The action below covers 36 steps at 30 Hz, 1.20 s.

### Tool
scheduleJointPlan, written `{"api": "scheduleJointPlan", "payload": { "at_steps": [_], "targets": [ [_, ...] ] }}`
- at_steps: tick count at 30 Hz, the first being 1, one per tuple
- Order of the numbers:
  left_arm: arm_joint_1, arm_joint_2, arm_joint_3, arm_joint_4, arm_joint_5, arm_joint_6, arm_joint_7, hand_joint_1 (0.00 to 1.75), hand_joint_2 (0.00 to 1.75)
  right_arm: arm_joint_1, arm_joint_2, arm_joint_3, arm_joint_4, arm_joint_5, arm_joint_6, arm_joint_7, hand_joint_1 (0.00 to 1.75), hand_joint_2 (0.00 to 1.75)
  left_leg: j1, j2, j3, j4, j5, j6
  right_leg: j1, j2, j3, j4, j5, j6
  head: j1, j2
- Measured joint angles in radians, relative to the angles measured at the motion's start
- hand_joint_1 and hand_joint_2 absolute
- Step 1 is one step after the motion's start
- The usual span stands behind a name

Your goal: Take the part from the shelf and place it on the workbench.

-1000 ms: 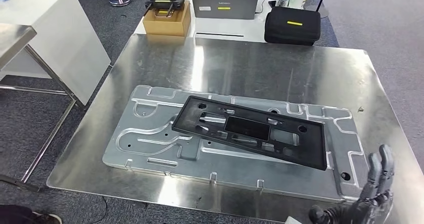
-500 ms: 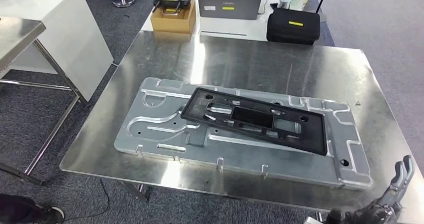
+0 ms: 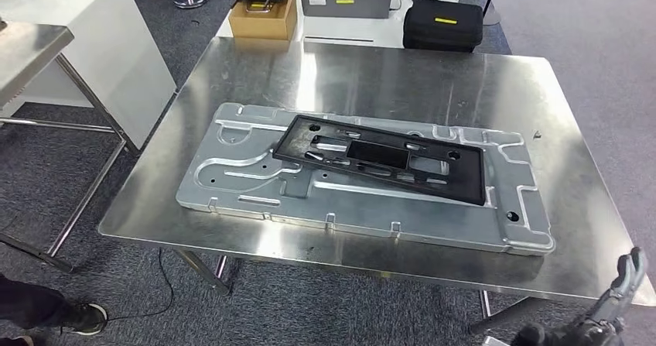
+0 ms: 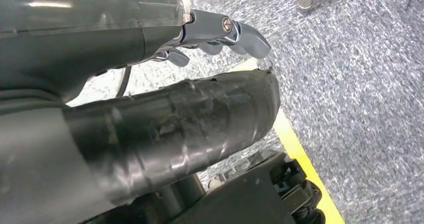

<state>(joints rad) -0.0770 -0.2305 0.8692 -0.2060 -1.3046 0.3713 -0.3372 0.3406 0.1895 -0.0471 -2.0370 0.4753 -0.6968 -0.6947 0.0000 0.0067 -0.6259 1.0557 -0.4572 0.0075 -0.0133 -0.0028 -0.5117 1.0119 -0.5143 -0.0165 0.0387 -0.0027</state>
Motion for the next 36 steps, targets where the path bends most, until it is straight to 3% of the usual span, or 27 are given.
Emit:
{"api": "scheduleJointPlan", "payload": {
  "at_steps": [3, 4, 5, 6, 8, 10, 11, 12, 14, 15, 18, 19, 20, 21, 23, 25, 26, 27, 29, 31, 33, 34, 35, 36],
  "targets": [
    [0.002, 0.0, 0.004, 0.0, 0.0, 0.0, -0.001, 0.0, 0.0, 0.002, 0.0, -0.001, 0.001, -0.002, 0.002, 0.0, 0.0, 0.0, 0.003, -0.003, -0.039, 0.157, -0.145, -0.007, 0.003, -0.003, -0.041, -0.001, 0.034, -0.015, -0.001, 0.0],
    [0.002, 0.0, 0.004, 0.0, 0.0, 0.0, -0.001, 0.0, 0.0, 0.002, 0.0, -0.001, 0.002, -0.003, 0.002, 0.0, 0.0, 0.0, 0.003, -0.002, -0.044, 0.21, -0.168, -0.008, 0.005, -0.003, -0.057, 0.0, 0.046, -0.015, -0.001, 0.0],
    [0.001, 0.0, 0.005, 0.0, 0.0, 0.0, -0.001, 0.0, 0.0, 0.003, 0.0, -0.002, 0.003, -0.003, 0.002, 0.0, 0.0, 0.0, 0.003, -0.002, -0.038, 0.24, -0.166, -0.008, 0.006, -0.004, -0.073, 0.003, 0.057, -0.015, -0.001, 0.0],
    [0.001, 0.0, 0.005, 0.0, 0.001, 0.0, -0.001, 0.0, 0.0, 0.003, 0.0, -0.002, 0.004, -0.003, 0.002, 0.0, 0.0, 0.0, 0.003, -0.002, -0.017, 0.239, -0.142, -0.007, 0.007, -0.005, -0.089, 0.006, 0.068, -0.014, -0.001, 0.0],
    [0.0, 0.0, 0.006, 0.0, 0.002, 0.0, -0.001, 0.0, 0.0, 0.005, 0.0, -0.003, 0.005, -0.003, 0.002, 0.0, 0.0, 0.0, 0.002, -0.003, 0.074, 0.14, -0.089, -0.001, 0.008, -0.005, -0.117, 0.015, 0.086, -0.01, -0.001, 0.0],
    [-0.003, 0.001, 0.006, 0.0, 0.002, 0.0, -0.001, 0.0, 0.0, 0.009, 0.0, -0.003, 0.006, -0.002, 0.002, 0.0, 0.0, 0.0, -0.001, -0.003, 0.18, -0.012, -0.092, 0.007, 0.01, -0.006, -0.135, 0.024, 0.103, -0.002, -0.001, 0.0],
    [-0.004, 0.001, 0.006, 0.0, 0.003, 0.0, -0.001, 0.0, 0.0, 0.01, 0.0, -0.004, 0.008, -0.002, 0.002, 0.0, 0.0, 0.0, -0.004, -0.003, 0.209, -0.061, -0.104, 0.011, 0.01, -0.007, -0.138, 0.024, 0.111, 0.003, -0.001, 0.0],
    [-0.005, 0.001, 0.006, 0.0, 0.003, 0.0, -0.001, 0.0, 0.0, 0.012, 0.0, -0.004, 0.009, -0.001, 0.002, 0.0, 0.0, 0.0, -0.007, -0.003, 0.219, -0.085, -0.109, 0.015, 0.009, -0.008, -0.139, 0.022, 0.121, 0.009, -0.001, 0.0],
    [-0.003, 0.0, 0.007, 0.0, 0.004, 0.0, 0.0, 0.0, 0.0, 0.015, 0.0, -0.005, 0.013, 0.0, 0.002, 0.0, 0.0, 0.0, -0.006, 0.0, 0.207, -0.094, -0.091, 0.028, 0.009, -0.007, -0.142, 0.02, 0.129, 0.02, 0.0, 0.0],
    [-0.003, 0.0, 0.007, 0.0, 0.004, 0.0, 0.0, 0.0, 0.0, 0.017, 0.0, -0.005, 0.015, 0.0, 0.001, -0.001, 0.0, 0.0, -0.004, 0.003, 0.198, -0.097, -0.077, 0.037, 0.008, -0.005, -0.149, 0.034, 0.106, 0.025, 0.0, 0.0],
    [-0.004, 0.0, 0.008, 0.0, 0.005, 0.0, 0.0, 0.0, 0.0, 0.023, 0.0, -0.006, 0.024, 0.0, 0.001, -0.001, 0.0, 0.0, -0.004, 0.01, 0.153, -0.096, -0.039, 0.053, 0.001, 0.0, -0.184, 0.178, -0.042, 0.035, 0.001, 0.0],
    [-0.003, 0.0, 0.008, 0.0, 0.005, 0.0, 0.0, 0.0, 0.0, 0.023, 0.0, -0.006, 0.027, 0.0, 0.001, -0.001, 0.0, 0.0, -0.005, 0.012, 0.136, -0.093, -0.027, 0.053, -0.002, 0.0, -0.19, 0.237, -0.071, 0.039, 0.001, 0.0],
    [-0.003, 0.0, 0.008, 0.0, 0.006, 0.0, 0.001, 0.0, 0.0, 0.024, 0.0, -0.006, 0.031, 0.001, 0.001, -0.001, 0.0, 0.0, -0.006, 0.013, 0.118, -0.089, -0.016, 0.052, -0.004, 0.0, -0.188, 0.278, -0.073, 0.043, 0.001, 0.0],
    [-0.002, 0.0, 0.009, 0.0, 0.006, 0.0, 0.001, 0.0, 0.0, 0.024, 0.0, -0.006, 0.034, 0.002, 0.001, -0.001, 0.0, 0.0, -0.006, 0.014, 0.098, -0.083, -0.005, 0.05, -0.007, 0.0, -0.172, 0.292, -0.054, 0.046, 0.0, 0.0],
    [-0.003, 0.0, 0.01, 0.0, 0.009, 0.0, 0.001, 0.0, 0.0, 0.025, 0.0, -0.006, 0.041, 0.006, 0.001, -0.001, 0.0, 0.0, -0.005, 0.014, 0.061, -0.065, 0.012, 0.042, -0.014, 0.0, -0.093, 0.219, -0.001, 0.05, 0.0, 0.0],
    [-0.003, 0.001, 0.01, 0.0, 0.012, 0.0, 0.001, 0.0, 0.0, 0.023, 0.0, -0.006, 0.047, 0.008, 0.001, 0.0, 0.0, 0.0, -0.007, 0.012, 0.033, -0.044, 0.023, 0.032, -0.014, 0.002, 0.009, 0.078, -0.013, 0.047, 0.0, 0.0],
    [-0.003, 0.001, 0.011, 0.0, 0.013, 0.0, 0.0, 0.0, 0.0, 0.023, 0.0, -0.006, 0.049, 0.009, 0.001, 0.0, 0.0, 0.0, -0.007, 0.011, 0.025, -0.037, 0.028, 0.026, -0.011, 0.002, 0.039, 0.028, -0.03, 0.043, 0.0, 0.0],
    [-0.003, 0.001, 0.011, 0.0, 0.014, 0.0, 0.0, 0.0, 0.0, 0.023, 0.0, -0.007, 0.051, 0.009, 0.001, 0.0, 0.0, 0.0, -0.006, 0.011, 0.02, -0.034, 0.035, 0.019, -0.006, 0.003, 0.051, 0.001, -0.044, 0.036, -0.001, 0.0],
    [-0.002, 0.001, 0.012, 0.0, 0.015, 0.001, 0.0, 0.0, 0.0, 0.024, 0.0, -0.008, 0.054, 0.009, 0.001, 0.0, 0.0, 0.0, -0.002, 0.008, 0.012, -0.031, 0.044, 0.005, -0.003, 0.0, 0.035, -0.005, -0.031, 0.018, -0.001, 0.0],
    [0.0, 0.001, 0.014, 0.0, 0.015, 0.001, 0.0, 0.0, 0.0, 0.023, 0.001, -0.009, 0.057, 0.009, 0.001, 0.0, 0.0, 0.0, 0.002, 0.003, -0.007, 0.002, -0.007, -0.006, -0.004, -0.003, 0.009, -0.008, -0.006, 0.001, -0.001, 0.0],
    [0.003, 0.001, 0.015, 0.0, 0.015, 0.001, 0.0, 0.0, 0.0, 0.023, 0.001, -0.009, 0.059, 0.009, 0.001, 0.0, 0.0, 0.0, 0.004, 0.001, -0.025, 0.093, -0.116, -0.012, 0.0, -0.004, -0.022, -0.008, 0.019, -0.009, -0.002, 0.0],
    [0.004, 0.001, 0.015, 0.0, 0.015, 0.001, 0.0, 0.0, 0.0, 0.023, 0.001, -0.01, 0.061, 0.009, 0.001, 0.0, 0.0, 0.0, 0.005, 0.001, -0.029, 0.146, -0.154, -0.013, 0.003, -0.005, -0.038, -0.007, 0.031, -0.012, -0.001, 0.0],
    [0.004, 0.001, 0.016, 0.0, 0.016, 0.001, 0.0, 0.0, 0.0, 0.023, 0.001, -0.01, 0.063, 0.009, 0.001, 0.0, 0.0, 0.0, 0.005, 0.001, -0.026, 0.19, -0.166, -0.012, 0.007, -0.007, -0.055, -0.006, 0.044, -0.013, -0.002, 0.0],
    [0.003, 0.001, 0.017, 0.0, 0.017, 0.001, 0.0, 0.0, 0.0, 0.023, 0.001, -0.01, 0.066, 0.009, 0.001, 0.001, 0.0, 0.0, 0.004, 0.001, -0.014, 0.211, -0.15, -0.01, 0.009, -0.008, -0.072, -0.004, 0.056, -0.013, -0.001, 0.0]
  ]
}}
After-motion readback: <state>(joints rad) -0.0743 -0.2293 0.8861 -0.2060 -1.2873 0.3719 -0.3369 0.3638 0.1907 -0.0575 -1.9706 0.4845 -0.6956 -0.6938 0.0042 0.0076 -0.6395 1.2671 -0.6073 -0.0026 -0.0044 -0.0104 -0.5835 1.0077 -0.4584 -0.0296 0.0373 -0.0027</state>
